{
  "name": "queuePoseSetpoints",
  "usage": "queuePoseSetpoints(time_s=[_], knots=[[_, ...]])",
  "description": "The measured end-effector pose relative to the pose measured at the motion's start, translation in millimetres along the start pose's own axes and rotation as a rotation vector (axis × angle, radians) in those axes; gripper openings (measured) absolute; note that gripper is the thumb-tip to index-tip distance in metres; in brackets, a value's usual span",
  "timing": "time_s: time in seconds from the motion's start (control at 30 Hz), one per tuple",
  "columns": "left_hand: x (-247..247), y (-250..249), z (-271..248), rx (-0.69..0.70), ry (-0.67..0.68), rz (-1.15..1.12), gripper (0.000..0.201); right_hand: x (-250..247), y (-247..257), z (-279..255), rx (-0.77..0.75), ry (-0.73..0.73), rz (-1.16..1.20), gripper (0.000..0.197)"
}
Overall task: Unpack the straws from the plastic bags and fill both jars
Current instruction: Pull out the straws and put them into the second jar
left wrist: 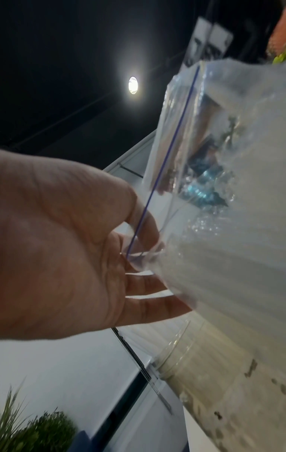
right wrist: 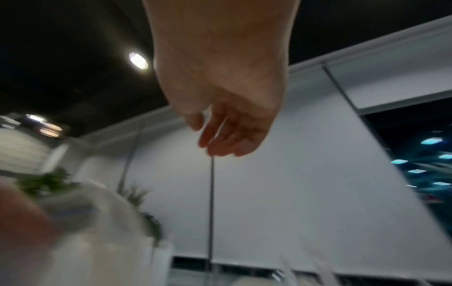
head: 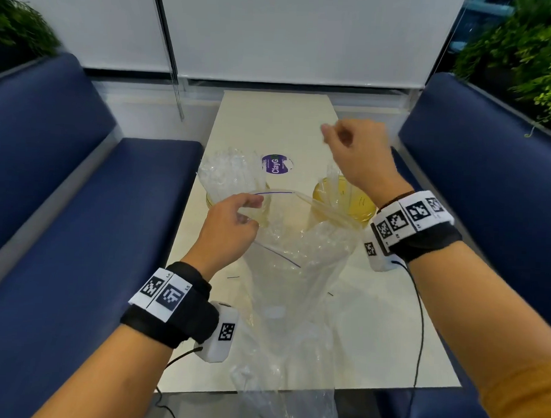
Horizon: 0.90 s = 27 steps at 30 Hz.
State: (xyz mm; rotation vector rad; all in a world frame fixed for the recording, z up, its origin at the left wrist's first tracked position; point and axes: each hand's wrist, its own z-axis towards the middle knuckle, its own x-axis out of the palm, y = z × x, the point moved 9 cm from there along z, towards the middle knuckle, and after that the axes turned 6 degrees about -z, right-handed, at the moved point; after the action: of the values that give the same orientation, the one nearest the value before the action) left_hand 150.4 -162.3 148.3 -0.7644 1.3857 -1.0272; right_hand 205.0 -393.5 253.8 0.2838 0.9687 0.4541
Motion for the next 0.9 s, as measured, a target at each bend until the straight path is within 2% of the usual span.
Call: queuePoseSetpoints(time_s=[0.1, 0.17, 0.2, 0.27, 0.37, 0.5, 0.67, 0.77, 0.9], knots=[[1.3, 4.6, 2.4, -0.014, 0.02, -0.041, 0.05, 26.7, 68.8, -27.7, -0.195, 0.404, 0.038, 0.038], [1.1, 7.7, 3.0, -0.023, 0.027, -0.091, 0.052, 58.6, 87.8, -53.7, -0.325, 0.638, -0.126, 0.035], [1.1, 7.5, 2.2, -0.02, 0.03, -0.108, 0.052, 74.1, 90.6, -65.9, -0.368, 0.732, -0.221, 0.041], [1.3, 5.6, -1.6, -0.017, 0.04, -0.143, 0.053, 98.4, 90.6, -81.9, -0.408, 0.831, -0.303, 0.059], [2.8, 4.4, -8.2, -0.017, 0.079, -0.21, 0.053, 115.8, 95.3, -90.9, -0.378, 0.867, -0.172, 0.068], [2.4, 14.1, -11.7, -0.074, 0.102, -0.312, 0.057, 125.0, 99.9, -99.2, -0.339, 0.883, -0.098, 0.065], [1.1, 20.1, -11.6, -0.099, 0.102, -0.343, 0.062, 134.9, 98.0, -110.4, -0.459, 0.787, -0.375, 0.033], [1.5, 16.6, -10.1, -0.081, 0.114, -0.289, 0.061, 133.6, 106.6, -115.2, -0.556, 0.786, -0.498, 0.041], [-2.0, 14.5, -10.5, -0.038, 0.093, -0.164, 0.062, 130.7, 113.7, -112.6, -0.616, 0.771, -0.555, 0.039]])
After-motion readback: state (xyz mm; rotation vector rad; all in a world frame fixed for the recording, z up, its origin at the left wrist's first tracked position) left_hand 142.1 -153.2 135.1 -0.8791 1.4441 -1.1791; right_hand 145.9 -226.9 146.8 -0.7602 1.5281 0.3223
